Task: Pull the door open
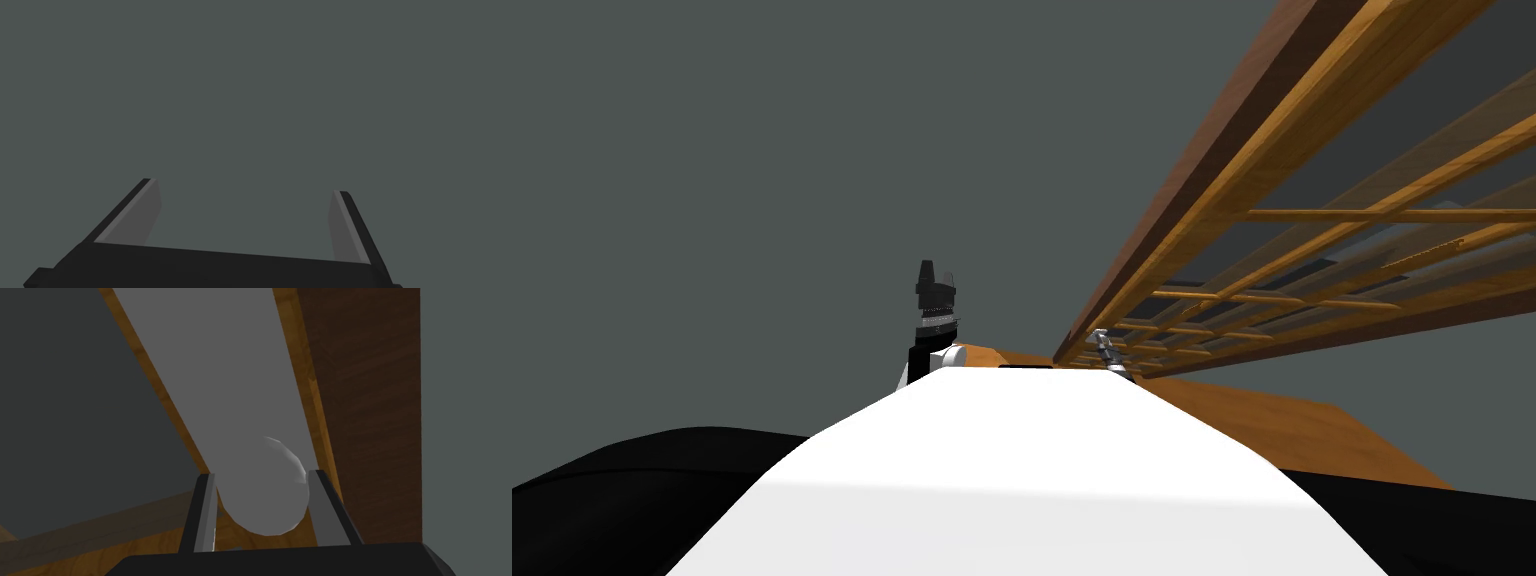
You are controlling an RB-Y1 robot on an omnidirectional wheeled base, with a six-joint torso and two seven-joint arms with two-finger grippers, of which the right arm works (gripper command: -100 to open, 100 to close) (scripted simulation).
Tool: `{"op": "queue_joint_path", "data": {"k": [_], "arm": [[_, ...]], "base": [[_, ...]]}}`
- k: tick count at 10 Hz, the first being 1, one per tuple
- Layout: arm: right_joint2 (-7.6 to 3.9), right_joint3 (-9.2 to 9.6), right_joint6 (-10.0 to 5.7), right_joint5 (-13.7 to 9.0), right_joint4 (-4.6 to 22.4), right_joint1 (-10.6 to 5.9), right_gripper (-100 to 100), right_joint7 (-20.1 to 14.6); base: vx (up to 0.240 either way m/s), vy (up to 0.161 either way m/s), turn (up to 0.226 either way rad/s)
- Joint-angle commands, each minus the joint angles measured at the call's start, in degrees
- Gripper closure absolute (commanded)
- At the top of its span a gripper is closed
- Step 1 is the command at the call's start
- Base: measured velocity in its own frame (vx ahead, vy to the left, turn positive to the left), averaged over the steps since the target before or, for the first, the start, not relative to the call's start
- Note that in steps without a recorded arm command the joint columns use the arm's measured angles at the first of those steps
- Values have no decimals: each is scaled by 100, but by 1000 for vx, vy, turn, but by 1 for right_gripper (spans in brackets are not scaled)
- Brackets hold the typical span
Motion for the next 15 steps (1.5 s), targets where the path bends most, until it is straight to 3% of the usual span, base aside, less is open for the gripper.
{"op": "queue_joint_path", "data": {"k": [1, 15], "arm": [[9, 6, 16, -59, 11, -14, 100, -275], [85, 92, 175, -474, -24, -148, 100, -2252]], "base": [[-56, -23, 58], [-42, -19, 51]]}}
